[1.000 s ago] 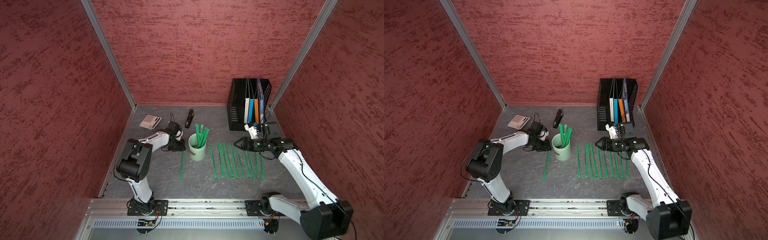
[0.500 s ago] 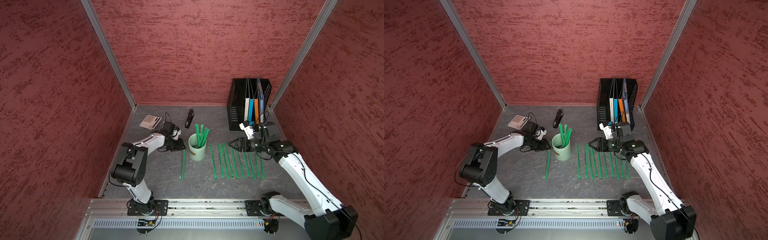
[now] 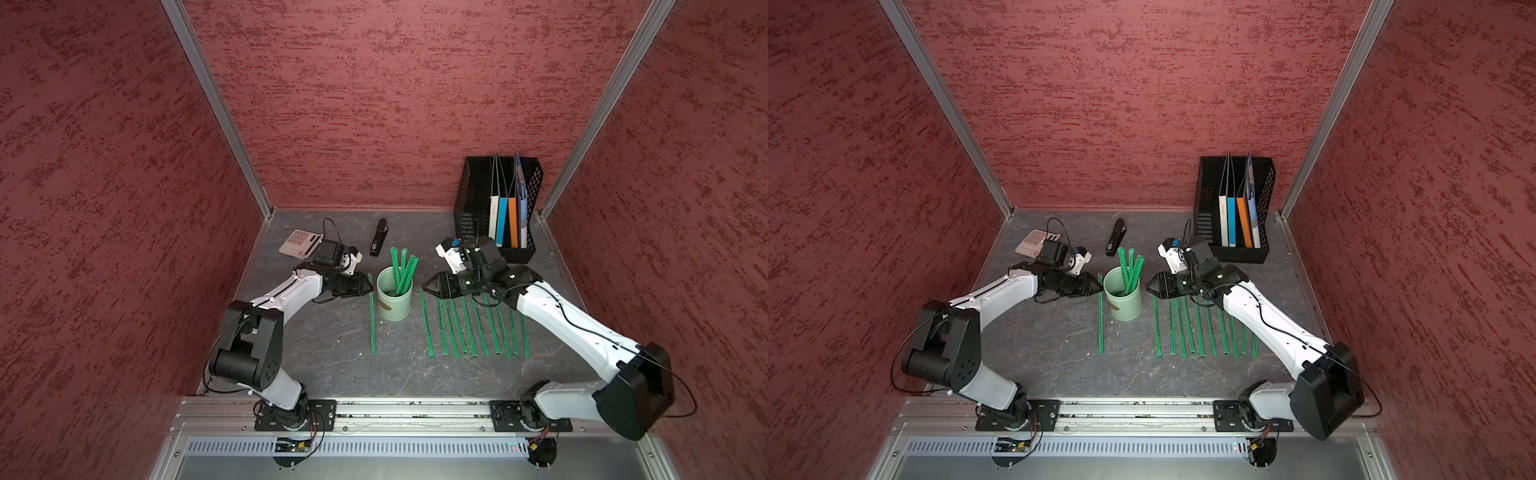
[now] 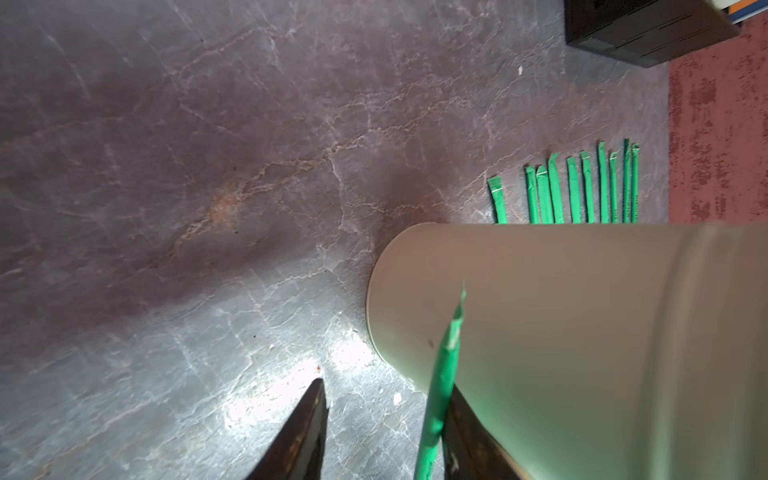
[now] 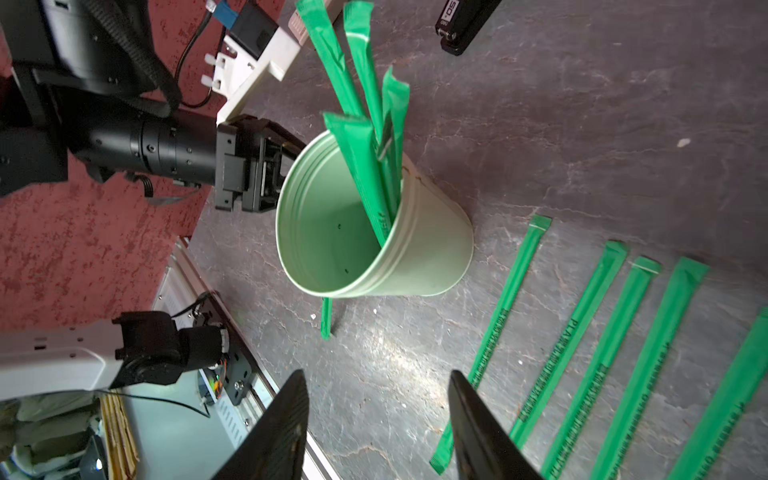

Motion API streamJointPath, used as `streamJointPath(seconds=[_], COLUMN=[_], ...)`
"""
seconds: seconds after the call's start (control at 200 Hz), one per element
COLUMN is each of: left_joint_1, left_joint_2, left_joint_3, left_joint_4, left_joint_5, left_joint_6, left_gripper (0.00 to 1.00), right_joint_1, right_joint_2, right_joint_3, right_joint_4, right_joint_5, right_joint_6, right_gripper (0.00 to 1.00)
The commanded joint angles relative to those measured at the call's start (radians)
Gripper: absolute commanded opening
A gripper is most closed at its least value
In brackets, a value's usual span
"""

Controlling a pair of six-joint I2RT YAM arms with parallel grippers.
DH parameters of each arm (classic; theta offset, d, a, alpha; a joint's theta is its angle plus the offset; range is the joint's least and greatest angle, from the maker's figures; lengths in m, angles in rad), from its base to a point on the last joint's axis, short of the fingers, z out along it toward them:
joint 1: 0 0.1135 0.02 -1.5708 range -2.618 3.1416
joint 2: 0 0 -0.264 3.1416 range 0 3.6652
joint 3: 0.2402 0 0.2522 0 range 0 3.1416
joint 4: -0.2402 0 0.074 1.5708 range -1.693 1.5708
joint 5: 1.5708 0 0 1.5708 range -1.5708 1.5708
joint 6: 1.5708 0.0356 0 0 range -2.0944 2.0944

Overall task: Take the straws out of the storage container
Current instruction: Place the straw at the center of the board, then pick up the straw from the container.

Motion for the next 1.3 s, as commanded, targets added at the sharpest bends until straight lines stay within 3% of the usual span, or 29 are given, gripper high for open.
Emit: streamJointPath(seconds=[0.0, 0.285, 0.681, 1.297], left_joint_1=[0.011, 0.028, 0.034, 0.051], left_joint_2=[-0.039, -0.029, -0.072, -0.197], left_joint_3=[-0.013, -0.005, -0.01, -0.009], left_joint_4=[0.01, -0.063, -0.038, -0.045], left_joint_5=[0.032, -0.025, -0.076, -0.102], left_joint_6=[0.026, 0.05, 0.037, 0.022], left_gripper=[0.44, 0.44, 0.44, 0.46], right_joint_1=[0.013, 0.059, 0.089, 0.09], right_joint_2=[0.015, 0.134, 0.226, 0.244], right_joint_3=[0.05, 0.141, 0.213, 0.238], right_joint_4=[0.086, 0.073, 0.03, 0.049], right_joint_5=[0.071, 0.105, 0.17, 0.136], right_joint_6=[0.019, 0.016, 0.018, 0.021], right_gripper=[0.43, 0.36, 0.34, 0.11])
